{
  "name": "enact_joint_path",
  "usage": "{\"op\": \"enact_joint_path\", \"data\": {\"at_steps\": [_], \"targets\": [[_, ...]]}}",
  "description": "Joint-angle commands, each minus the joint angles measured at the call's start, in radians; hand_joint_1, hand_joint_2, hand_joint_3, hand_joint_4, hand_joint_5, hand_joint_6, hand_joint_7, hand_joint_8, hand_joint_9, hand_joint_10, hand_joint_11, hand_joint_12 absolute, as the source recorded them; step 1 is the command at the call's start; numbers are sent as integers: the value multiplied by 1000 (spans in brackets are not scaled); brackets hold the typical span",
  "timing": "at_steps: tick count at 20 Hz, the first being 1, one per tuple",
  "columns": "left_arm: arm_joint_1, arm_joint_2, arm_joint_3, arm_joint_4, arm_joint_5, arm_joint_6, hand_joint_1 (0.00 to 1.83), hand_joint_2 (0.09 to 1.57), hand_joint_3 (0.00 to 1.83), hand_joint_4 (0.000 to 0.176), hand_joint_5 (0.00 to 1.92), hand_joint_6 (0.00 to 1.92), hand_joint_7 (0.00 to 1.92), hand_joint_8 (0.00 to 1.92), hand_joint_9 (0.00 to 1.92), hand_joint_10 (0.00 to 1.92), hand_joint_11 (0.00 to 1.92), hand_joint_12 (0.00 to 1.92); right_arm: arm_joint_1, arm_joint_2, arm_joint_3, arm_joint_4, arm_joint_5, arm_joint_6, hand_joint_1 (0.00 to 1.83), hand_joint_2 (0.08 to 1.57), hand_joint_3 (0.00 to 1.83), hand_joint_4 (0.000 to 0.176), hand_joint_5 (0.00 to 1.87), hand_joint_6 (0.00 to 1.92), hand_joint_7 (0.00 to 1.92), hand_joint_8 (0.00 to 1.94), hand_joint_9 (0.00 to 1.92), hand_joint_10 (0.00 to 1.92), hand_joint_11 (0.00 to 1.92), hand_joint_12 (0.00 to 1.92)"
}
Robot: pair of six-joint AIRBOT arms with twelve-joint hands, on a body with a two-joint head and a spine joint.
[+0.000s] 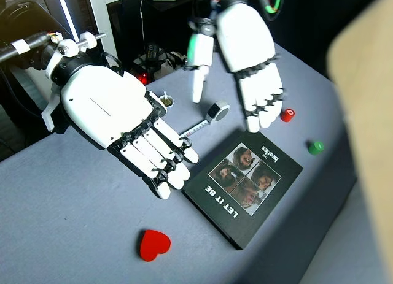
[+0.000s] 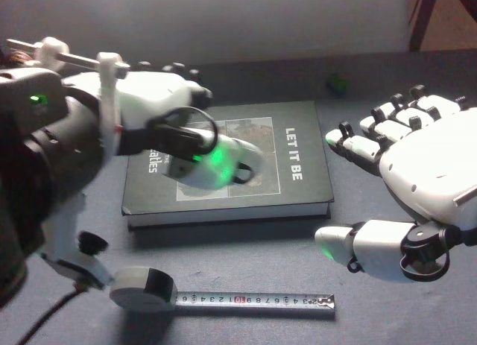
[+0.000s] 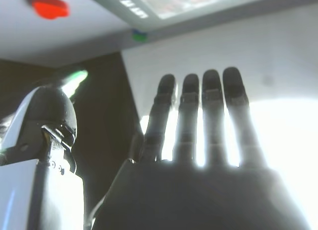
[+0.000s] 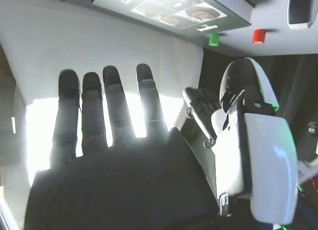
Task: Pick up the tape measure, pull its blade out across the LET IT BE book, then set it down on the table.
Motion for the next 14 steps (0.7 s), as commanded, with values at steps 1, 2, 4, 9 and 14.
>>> {"op": "enact_joint_path", "data": {"at_steps": [1, 2, 4, 9, 14], "targets": [[-4, 11, 10, 81, 38, 0, 190, 1112, 0, 27, 137, 1, 121, 3, 134, 1, 0, 349, 6, 2, -3, -88, -24, 1, 0, 1084, 2, 125, 97, 8, 142, 10, 81, 8, 0, 507], [2, 22, 25, 81, 58, 0, 225, 1081, 0, 22, 136, 0, 126, 2, 134, 0, 0, 354, 6, 2, -3, -88, -23, 1, 0, 1083, 1, 125, 105, 7, 148, 7, 97, 9, 0, 568], [7, 37, 60, 80, 87, 24, 375, 1002, 0, 0, 139, 1, 190, 8, 206, 10, 0, 542, 5, 2, -3, -88, -23, 1, 0, 1090, 2, 126, 76, 1, 128, 2, 90, 1, 0, 665], [12, 55, 121, 47, 170, 127, 706, 983, 4, 0, 163, 1, 209, 0, 214, 0, 0, 674, 4, 2, -3, -89, -23, 1, 0, 1120, 2, 120, 68, 3, 125, 2, 76, 1, 0, 669], [67, 96, 181, 282, 436, -203, 799, 1047, 6, 0, 264, 13, 276, 10, 252, 8, 0, 682, 3, 2, -3, -89, -22, 1, 7, 1125, 1, 102, 85, 1, 140, 1, 114, 6, 0, 582]]}}
